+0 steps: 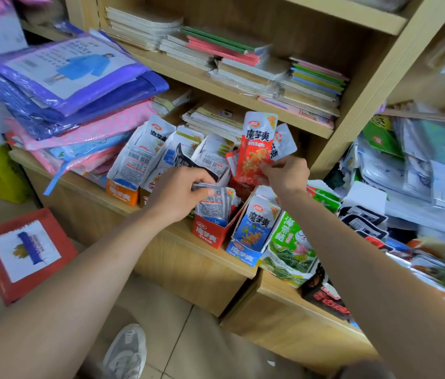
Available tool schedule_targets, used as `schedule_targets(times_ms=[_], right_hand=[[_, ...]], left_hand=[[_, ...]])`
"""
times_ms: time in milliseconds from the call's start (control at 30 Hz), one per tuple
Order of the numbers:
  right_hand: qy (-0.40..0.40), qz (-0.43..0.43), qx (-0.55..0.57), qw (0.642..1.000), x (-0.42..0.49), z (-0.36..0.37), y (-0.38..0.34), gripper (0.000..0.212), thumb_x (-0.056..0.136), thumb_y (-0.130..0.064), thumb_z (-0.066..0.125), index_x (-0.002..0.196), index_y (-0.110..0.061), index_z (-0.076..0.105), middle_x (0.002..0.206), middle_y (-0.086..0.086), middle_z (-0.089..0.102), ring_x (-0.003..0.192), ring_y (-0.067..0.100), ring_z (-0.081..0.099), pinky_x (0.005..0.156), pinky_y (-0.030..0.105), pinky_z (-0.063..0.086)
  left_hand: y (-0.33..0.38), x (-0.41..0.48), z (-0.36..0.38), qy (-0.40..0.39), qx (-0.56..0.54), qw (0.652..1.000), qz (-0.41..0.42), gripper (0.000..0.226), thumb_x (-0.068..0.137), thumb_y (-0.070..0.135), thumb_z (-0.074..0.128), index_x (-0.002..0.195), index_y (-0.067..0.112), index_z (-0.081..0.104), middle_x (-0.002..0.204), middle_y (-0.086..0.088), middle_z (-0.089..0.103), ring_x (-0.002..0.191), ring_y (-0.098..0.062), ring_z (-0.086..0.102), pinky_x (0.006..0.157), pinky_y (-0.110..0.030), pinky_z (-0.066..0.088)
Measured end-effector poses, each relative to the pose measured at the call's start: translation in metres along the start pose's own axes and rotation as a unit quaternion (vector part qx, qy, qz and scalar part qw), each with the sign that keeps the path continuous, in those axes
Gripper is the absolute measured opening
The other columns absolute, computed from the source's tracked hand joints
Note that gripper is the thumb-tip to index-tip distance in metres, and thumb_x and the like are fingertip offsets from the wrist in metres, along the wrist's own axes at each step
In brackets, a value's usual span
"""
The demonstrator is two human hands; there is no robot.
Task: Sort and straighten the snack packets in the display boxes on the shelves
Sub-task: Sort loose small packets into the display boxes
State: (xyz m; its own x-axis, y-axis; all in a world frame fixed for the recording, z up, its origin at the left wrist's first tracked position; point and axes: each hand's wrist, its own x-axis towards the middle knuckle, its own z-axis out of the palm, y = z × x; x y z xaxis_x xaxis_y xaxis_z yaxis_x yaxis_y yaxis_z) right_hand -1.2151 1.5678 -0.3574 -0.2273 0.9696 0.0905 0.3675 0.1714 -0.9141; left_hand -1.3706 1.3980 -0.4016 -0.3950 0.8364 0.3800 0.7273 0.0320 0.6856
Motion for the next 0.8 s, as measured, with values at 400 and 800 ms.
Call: schedule_targets(times_ms=[400,800], right_hand=[[-0.100,-0.026,-0.094,0.990,0.014,-0.033,-0.020,0.021,0.082,-0.007,0.079,0.082,0.008,0.065,0.074,0.020,0.070,0.049,0.027,0.068,0.049,0.030,0.056],[-0.053,-0.069,-0.016,0.996,-0.025,-0.016,0.012,0.032,0.086,-0.010,0.076,0.117,-0.006,0.066,0.100,0.009,0.067,0.064,0.031,0.072,0.068,0.042,0.062]], left_hand=[[0.000,-0.009,-0.008,-0.009,0.023,1.000,0.014,0.015,0.091,0.028,0.074,0.104,0.026,0.078,0.095,0.011,0.076,0.084,-0.005,0.068,0.075,-0.042,0.059],[0.000,-0.009,-0.007,0.000,0.002,1.000,0.004,0.014,0.089,0.027,0.075,0.103,0.026,0.079,0.093,0.012,0.076,0.084,-0.005,0.069,0.077,-0.041,0.059]])
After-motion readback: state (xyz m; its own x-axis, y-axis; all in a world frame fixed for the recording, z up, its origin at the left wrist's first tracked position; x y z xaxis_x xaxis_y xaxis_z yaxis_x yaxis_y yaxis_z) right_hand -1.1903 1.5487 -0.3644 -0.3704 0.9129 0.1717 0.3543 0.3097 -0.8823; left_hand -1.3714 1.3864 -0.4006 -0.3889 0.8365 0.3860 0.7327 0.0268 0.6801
